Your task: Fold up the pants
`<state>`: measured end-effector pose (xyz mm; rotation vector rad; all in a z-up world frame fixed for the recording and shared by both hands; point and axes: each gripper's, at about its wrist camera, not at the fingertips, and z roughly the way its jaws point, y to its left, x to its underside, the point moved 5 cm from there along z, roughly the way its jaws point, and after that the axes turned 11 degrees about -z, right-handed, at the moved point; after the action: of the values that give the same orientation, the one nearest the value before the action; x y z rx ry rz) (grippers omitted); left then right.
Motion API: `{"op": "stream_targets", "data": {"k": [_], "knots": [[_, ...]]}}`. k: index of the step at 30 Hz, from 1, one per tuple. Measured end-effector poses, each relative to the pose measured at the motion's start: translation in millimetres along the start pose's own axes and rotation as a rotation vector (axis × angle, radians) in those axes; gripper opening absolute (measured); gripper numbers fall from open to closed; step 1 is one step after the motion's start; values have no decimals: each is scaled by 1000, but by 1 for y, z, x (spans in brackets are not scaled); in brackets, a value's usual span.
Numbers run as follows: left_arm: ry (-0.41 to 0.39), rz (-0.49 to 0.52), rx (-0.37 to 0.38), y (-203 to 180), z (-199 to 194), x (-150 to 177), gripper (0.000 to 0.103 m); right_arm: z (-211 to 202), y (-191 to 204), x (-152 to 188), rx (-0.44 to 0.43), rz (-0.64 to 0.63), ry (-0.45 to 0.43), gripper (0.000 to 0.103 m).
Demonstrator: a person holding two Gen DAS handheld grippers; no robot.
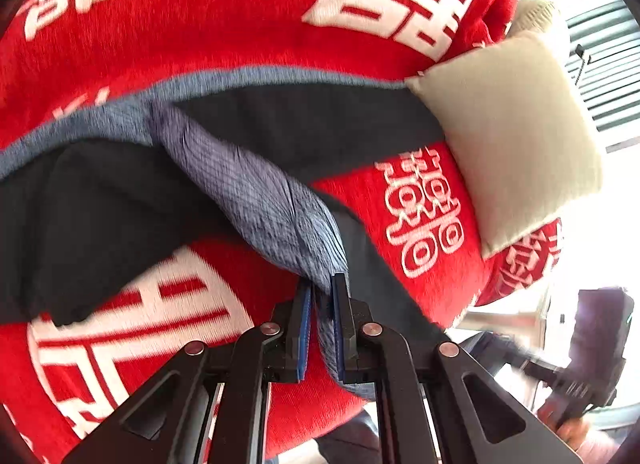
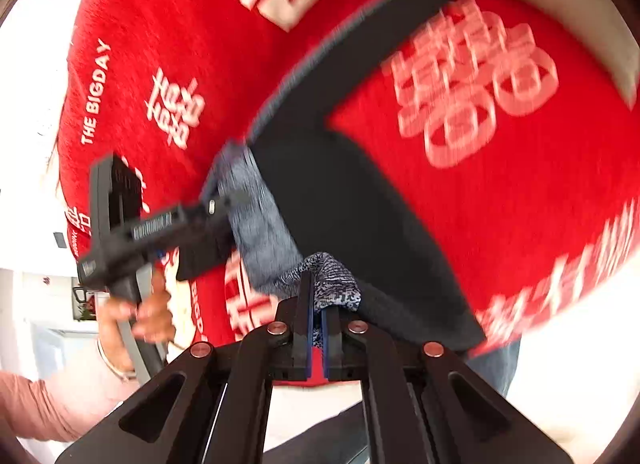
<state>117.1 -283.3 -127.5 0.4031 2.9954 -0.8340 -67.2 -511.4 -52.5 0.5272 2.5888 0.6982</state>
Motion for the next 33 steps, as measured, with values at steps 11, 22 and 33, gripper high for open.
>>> {"op": "stream_targets", "data": {"k": [11, 22, 33], "knots": [[-84, -104, -69, -29, 21, -87, 11, -1, -24, -191, -57, -149, 5, 3], [-171, -226, -340, -1, 44, -138, 11, 106, -131, -323, 128, -131, 187, 7], [-81, -295, -509, 49, 68, -111, 11, 70, -100, -353, 306, -236, 61, 51]]}}
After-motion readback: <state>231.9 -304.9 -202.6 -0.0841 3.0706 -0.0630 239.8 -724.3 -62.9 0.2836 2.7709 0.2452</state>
